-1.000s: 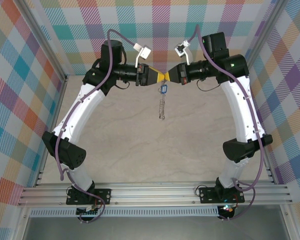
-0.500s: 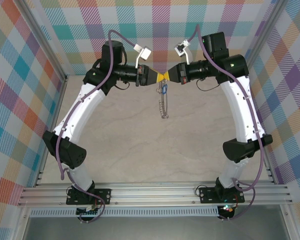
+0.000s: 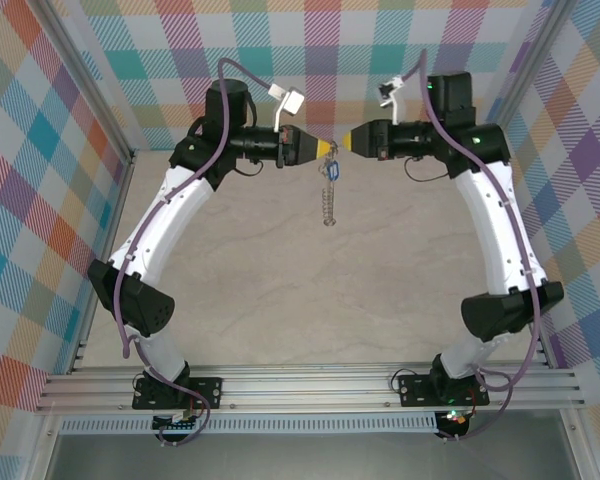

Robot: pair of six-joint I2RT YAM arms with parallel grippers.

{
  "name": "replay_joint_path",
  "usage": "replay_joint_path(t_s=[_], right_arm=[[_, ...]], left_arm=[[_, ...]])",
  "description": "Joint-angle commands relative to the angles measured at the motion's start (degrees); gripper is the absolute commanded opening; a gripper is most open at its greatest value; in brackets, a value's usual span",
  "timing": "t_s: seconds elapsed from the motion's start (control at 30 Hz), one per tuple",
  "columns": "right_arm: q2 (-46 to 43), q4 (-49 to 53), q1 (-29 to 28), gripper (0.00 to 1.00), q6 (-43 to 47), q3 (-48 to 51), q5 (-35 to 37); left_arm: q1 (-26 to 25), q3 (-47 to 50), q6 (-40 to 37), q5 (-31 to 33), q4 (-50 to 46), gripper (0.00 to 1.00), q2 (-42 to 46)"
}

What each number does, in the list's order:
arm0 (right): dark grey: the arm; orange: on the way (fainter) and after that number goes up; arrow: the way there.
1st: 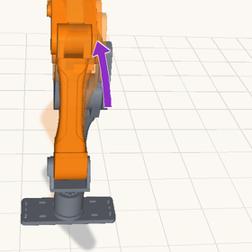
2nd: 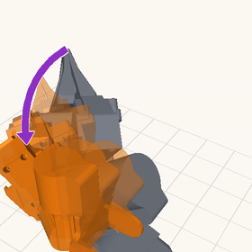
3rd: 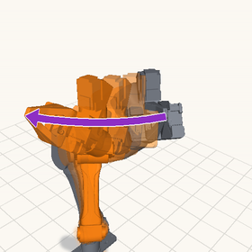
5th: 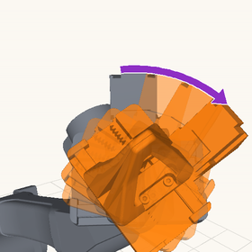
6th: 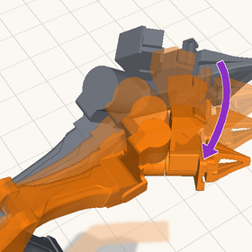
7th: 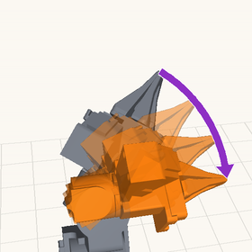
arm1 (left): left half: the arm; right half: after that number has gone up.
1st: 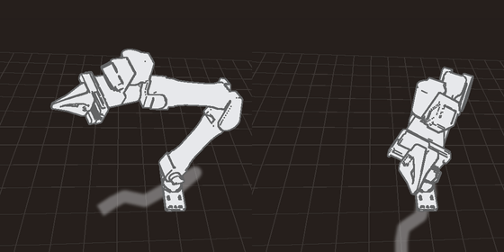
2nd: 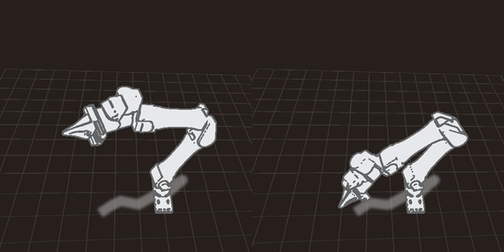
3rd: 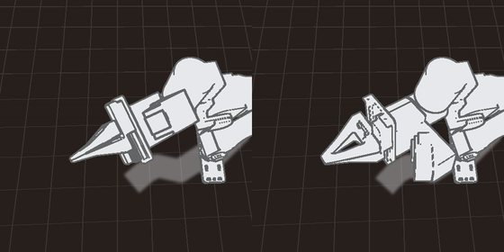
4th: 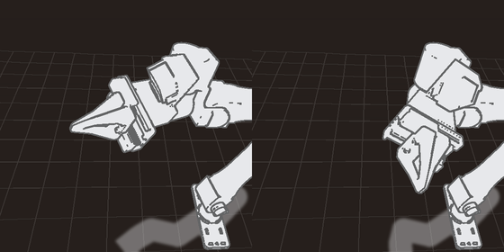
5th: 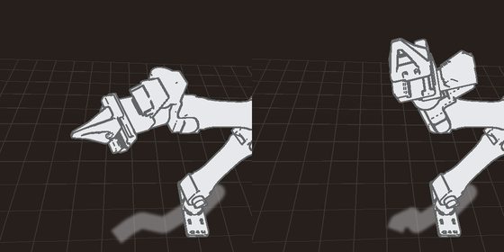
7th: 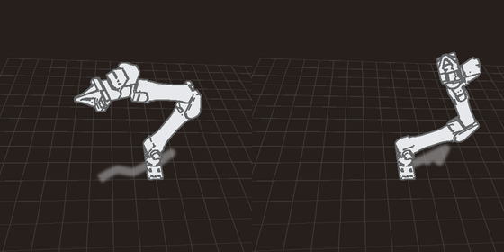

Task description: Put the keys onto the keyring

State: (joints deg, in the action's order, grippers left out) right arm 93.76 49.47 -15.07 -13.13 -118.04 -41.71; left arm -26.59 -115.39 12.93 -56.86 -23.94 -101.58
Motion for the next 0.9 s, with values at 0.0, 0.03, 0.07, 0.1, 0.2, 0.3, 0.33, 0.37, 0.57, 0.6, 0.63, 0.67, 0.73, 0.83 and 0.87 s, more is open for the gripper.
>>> replay_joint_path(t_s=[0.0,0.03,0.07,0.1,0.2,0.3,0.33,0.37,0.57,0.6,0.63,0.67,0.73,0.83,0.87], right_arm=[[-6.02,-13.86,1.43,0.30,-6.42,6.71,0.57],[-7.38,-15.99,1.68,0.31,-7.21,9.33,1.24],[-8.40,-17.99,1.83,0.31,-7.87,11.52,1.36],[-9.19,-19.63,1.89,0.32,-8.45,13.21,1.33],[-10.30,-25.28,1.94,0.36,-11.00,17.04,-1.99],[-9.95,-28.43,1.87,0.42,-12.93,18.00,-5.29],[-9.86,-29.37,1.80,0.43,-13.28,18.03,-5.96],[-9.67,-29.92,1.80,0.45,-13.50,17.90,-6.65],[-8.12,-30.64,1.61,0.50,-13.59,15.85,-9.29],[-7.77,-30.66,1.47,0.52,-13.59,15.48,-9.47],[-7.50,-30.71,1.37,0.53,-13.53,15.11,-9.49],[-7.13,-30.68,1.23,0.53,-13.51,14.72,-9.60],[-6.46,-30.94,1.03,0.54,-13.59,13.96,-9.76],[-5.58,-31.24,0.67,0.54,-13.64,13.11,-9.94],[-5.26,-31.36,0.58,0.54,-13.72,12.74,-10.08]], left_arm=[[-0.46,-2.79,5.33,0.95,10.13,0.00,0.16],[-0.42,-3.13,6.37,1.29,11.50,0.00,-0.02],[-0.46,-3.46,7.56,1.50,13.01,0.00,-0.25],[-0.44,-3.79,8.54,1.61,14.16,0.00,-0.45],[-0.48,-5.30,11.94,2.08,17.68,0.00,-1.52],[-0.41,-6.33,15.43,2.51,21.66,0.00,-2.34],[-0.47,-6.71,16.26,2.61,22.70,0.00,-2.59],[-0.48,-7.02,17.31,2.60,23.60,0.00,-2.94],[-0.60,-9.01,20.21,1.88,25.86,0.00,-4.29],[-0.66,-9.19,20.54,1.65,26.00,0.00,-4.50],[-0.72,-9.28,20.72,1.55,26.14,0.00,-4.69],[-0.82,-9.48,20.95,1.37,26.29,0.00,-4.77],[-0.98,-9.82,21.15,1.07,26.33,0.00,-5.02],[-1.31,-10.68,21.51,0.60,26.03,0.00,-5.55],[-1.36,-10.90,21.48,0.53,25.89,0.00,-5.63]])
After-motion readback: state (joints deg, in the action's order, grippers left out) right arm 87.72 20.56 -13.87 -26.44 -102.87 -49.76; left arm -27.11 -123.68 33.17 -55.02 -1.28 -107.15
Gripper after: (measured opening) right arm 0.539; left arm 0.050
